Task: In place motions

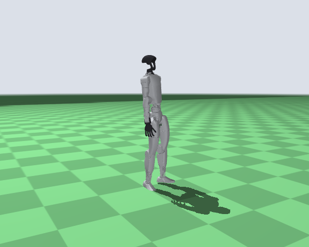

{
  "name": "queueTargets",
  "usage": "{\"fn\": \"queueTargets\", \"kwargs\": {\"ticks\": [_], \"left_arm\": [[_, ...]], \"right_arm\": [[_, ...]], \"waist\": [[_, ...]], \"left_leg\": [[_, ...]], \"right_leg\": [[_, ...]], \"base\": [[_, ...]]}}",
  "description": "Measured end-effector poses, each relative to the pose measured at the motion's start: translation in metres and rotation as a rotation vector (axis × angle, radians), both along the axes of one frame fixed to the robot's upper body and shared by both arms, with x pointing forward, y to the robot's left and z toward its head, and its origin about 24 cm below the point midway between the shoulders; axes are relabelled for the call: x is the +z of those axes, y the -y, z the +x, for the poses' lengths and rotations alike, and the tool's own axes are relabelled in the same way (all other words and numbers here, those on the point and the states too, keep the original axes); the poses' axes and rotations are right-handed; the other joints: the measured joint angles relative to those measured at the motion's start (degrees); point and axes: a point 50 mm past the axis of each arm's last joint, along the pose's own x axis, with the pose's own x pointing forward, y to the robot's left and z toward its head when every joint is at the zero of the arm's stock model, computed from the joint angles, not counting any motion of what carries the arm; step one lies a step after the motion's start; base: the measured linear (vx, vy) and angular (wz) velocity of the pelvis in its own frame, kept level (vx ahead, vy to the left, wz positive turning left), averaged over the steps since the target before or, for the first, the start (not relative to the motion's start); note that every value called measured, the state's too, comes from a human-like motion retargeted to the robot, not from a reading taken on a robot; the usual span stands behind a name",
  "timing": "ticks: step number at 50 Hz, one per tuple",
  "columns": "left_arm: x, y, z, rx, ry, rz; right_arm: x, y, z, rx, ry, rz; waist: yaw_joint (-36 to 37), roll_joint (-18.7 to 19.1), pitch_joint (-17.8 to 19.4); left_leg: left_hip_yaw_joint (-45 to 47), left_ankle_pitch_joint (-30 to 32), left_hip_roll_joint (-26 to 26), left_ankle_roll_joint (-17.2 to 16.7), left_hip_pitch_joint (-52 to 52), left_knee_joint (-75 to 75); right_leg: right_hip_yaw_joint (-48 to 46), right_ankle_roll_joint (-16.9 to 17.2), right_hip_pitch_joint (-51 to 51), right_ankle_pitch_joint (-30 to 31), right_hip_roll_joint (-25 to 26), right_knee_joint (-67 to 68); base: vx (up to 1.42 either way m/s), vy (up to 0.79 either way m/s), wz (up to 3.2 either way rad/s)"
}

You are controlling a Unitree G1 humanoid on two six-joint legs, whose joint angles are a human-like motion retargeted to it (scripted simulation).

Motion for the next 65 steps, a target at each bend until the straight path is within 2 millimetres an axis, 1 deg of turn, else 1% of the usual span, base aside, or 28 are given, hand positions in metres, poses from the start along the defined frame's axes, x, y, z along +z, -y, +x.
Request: {"fn": "queueTargets", "kwargs": {"ticks": [5,10,15,18,24,27,30,35,40,45,50,55,60,62,65], "left_arm": [[0.000,0.003,-0.002,0.057,0.000,0.000],[0.000,0.003,-0.003,0.094,-0.001,-0.001],[0.000,0.000,0.001,0.072,0.014,-0.002],[0.000,-0.002,0.004,0.053,0.022,0.001],[-0.001,-0.002,0.006,0.041,0.023,-0.004],[0.000,-0.003,0.005,0.027,0.021,-0.004],[0.000,-0.004,0.002,0.015,0.014,-0.007],[0.001,0.001,-0.007,0.042,-0.004,-0.024],[0.001,0.012,-0.017,0.091,-0.010,-0.043],[0.003,0.017,-0.025,0.107,-0.018,-0.058],[0.004,0.016,-0.033,0.097,-0.043,-0.057],[0.003,0.015,-0.029,0.069,-0.029,-0.054],[0.001,0.016,-0.015,0.037,0.007,-0.070],[-0.001,0.015,-0.007,0.013,0.021,-0.065],[-0.002,0.012,0.004,-0.033,0.046,-0.051]], "right_arm": [[0.000,0.002,0.010,0.006,0.033,-0.002],[0.000,-0.001,0.019,0.012,0.060,0.008],[0.000,-0.005,0.022,0.011,0.067,0.021],[-0.001,-0.006,0.021,0.022,0.064,0.024],[-0.001,-0.008,0.020,0.044,0.056,0.028],[-0.001,-0.008,0.021,0.048,0.056,0.029],[-0.001,-0.009,0.024,0.051,0.060,0.028],[-0.001,-0.009,0.033,0.089,0.073,0.021],[0.000,-0.010,0.045,0.128,0.091,0.015],[0.000,-0.016,0.052,0.149,0.103,0.024],[-0.001,-0.020,0.052,0.163,0.097,0.032],[0.000,-0.018,0.055,0.171,0.098,0.015],[0.001,-0.011,0.055,0.144,0.096,-0.017],[0.001,-0.008,0.052,0.115,0.089,-0.026],[0.001,-0.003,0.043,0.049,0.070,-0.042]], "waist": [[0.22,-0.37,0.02],[1.48,0.10,0.25],[3.22,0.60,0.85],[2.85,0.64,0.98],[4.44,1.11,1.74],[4.01,1.30,2.20],[-0.86,1.58,2.35],[-5.31,2.10,3.00],[-8.57,3.43,3.41],[-10.61,4.69,4.53],[-12.67,5.16,5.64],[-16.81,4.54,7.27],[-23.69,3.18,9.23],[-25.47,3.19,9.81],[-26.31,3.42,10.11]], "left_leg": [[-1.34,0.47,-0.53,-0.26,0.30,-0.46],[1.45,0.19,0.37,-0.33,-0.36,0.23],[5.76,-0.60,1.72,-0.03,-0.89,1.26],[7.41,-1.20,2.27,0.19,-0.76,1.45],[15.39,-2.55,4.54,0.90,-1.04,2.45],[19.78,-3.50,5.83,0.98,-0.46,2.54],[20.30,-5.13,6.38,0.79,1.47,1.84],[26.99,-7.07,7.73,0.63,3.47,1.37],[38.00,-10.02,9.50,-0.29,6.32,0.92],[49.87,-13.79,11.27,-1.60,9.70,1.16],[56.09,-17.36,12.33,-2.43,11.52,2.46],[61.60,-19.75,12.12,-3.27,13.27,3.18],[64.20,-21.30,10.81,-4.10,15.22,3.40],[65.32,-21.86,10.57,-4.46,15.81,3.43],[66.90,-22.60,10.13,-5.05,16.15,3.71]], "right_leg": [[-1.61,0.27,0.68,-0.09,-0.50,-0.17],[1.02,-0.02,0.08,0.30,-0.03,-0.21],[5.71,-0.69,-1.25,1.05,0.87,-0.08],[7.86,-1.02,-2.19,1.53,1.28,0.06],[17.21,-2.11,-4.95,3.26,3.23,0.42],[21.78,-2.47,-6.53,4.16,4.22,0.85],[22.49,-2.39,-7.71,4.65,4.75,1.24],[29.10,-2.75,-10.22,6.13,6.50,1.98],[39.54,-3.02,-13.29,8.09,9.96,3.01],[48.28,-2.74,-14.68,10.51,14.49,3.13],[53.88,-1.99,-15.20,12.66,18.31,3.06],[56.76,-0.84,-15.14,14.40,20.29,3.10],[57.06,1.16,-14.43,15.52,19.83,2.91],[56.94,2.03,-14.30,15.82,19.93,2.80],[56.72,3.38,-14.56,16.13,19.82,2.58]], "base": [[0.01,0.03,0.25],[0.00,0.00,-0.45],[-0.02,-0.06,-0.81],[-0.05,-0.13,-0.70],[-0.09,-0.20,-1.36],[-0.17,-0.24,-1.32],[-0.17,-0.20,-0.40],[-0.15,-0.09,-1.16],[-0.13,-0.03,-1.91],[-0.12,-0.08,-2.05],[-0.13,-0.05,-1.88],[-0.12,0.01,-1.40],[-0.09,0.08,-0.78],[-0.04,0.10,-0.72],[-0.03,0.12,-0.73]]}}
